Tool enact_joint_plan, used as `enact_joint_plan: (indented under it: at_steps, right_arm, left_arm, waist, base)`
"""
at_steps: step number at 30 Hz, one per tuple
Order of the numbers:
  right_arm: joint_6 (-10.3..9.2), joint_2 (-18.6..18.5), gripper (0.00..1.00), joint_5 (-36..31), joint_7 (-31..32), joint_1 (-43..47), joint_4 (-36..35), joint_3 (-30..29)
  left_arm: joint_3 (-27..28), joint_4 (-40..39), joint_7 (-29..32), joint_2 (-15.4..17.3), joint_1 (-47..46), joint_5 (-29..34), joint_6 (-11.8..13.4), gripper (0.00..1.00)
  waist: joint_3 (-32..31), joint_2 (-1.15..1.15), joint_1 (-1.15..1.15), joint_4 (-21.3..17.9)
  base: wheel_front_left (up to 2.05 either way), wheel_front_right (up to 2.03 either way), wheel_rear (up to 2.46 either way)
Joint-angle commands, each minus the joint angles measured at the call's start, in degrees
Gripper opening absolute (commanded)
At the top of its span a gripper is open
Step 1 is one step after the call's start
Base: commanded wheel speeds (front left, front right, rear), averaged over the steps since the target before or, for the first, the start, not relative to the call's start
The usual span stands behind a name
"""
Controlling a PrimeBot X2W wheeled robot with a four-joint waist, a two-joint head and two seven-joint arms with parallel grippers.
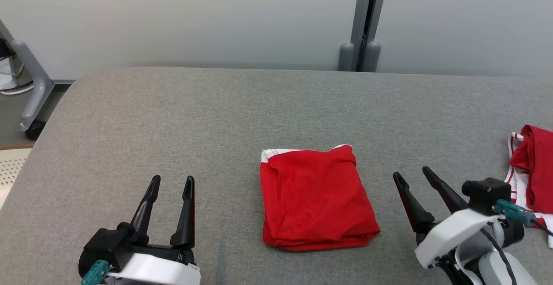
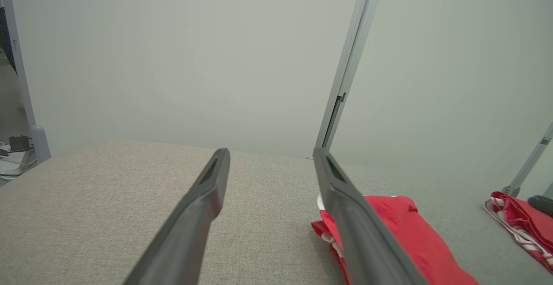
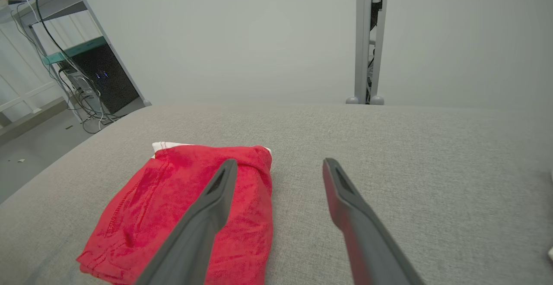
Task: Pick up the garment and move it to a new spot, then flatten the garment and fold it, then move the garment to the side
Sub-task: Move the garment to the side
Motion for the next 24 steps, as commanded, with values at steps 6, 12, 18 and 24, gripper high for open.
enact_joint_plan:
  at_steps: [6, 12, 18, 24]
  right_arm:
    - [0.01, -0.81, 1.00, 5.81, -0.12, -9.63, 11.66, 4.43]
    - [0.01, -0.86, 1.00, 9.80, 2.72, -15.44, 25.16, 8.08]
    - [0.00, -0.17, 1.00, 14.05, 9.34, -18.28, 34.49, 10.55]
    - [-0.02, 1.80, 1.00, 18.18, 18.03, -19.40, 41.40, 10.55]
  left_arm:
    - [-0.69, 0.86, 0.03, -0.12, -2.55, -0.24, -0.95, 1.00]
    - [-1.17, 1.43, 0.02, -0.39, -3.40, -0.42, -1.33, 1.00]
    - [-1.33, 1.66, 0.03, -0.52, -3.54, -0.14, -1.46, 1.00]
    - [-1.16, 1.67, 0.03, -0.62, -3.42, 0.00, -1.47, 1.00]
  waist:
    - [2.21, 0.00, 0.00, 3.74]
    - [3.01, 0.00, 0.00, 6.84]
    - [3.23, 0.00, 0.00, 8.33]
    - [3.29, 0.00, 0.00, 8.74]
  base:
    - [0.00, 0.00, 0.00]
    - [0.00, 0.00, 0.00]
    - [0.00, 0.00, 0.00]
    - [0.00, 0.00, 0.00]
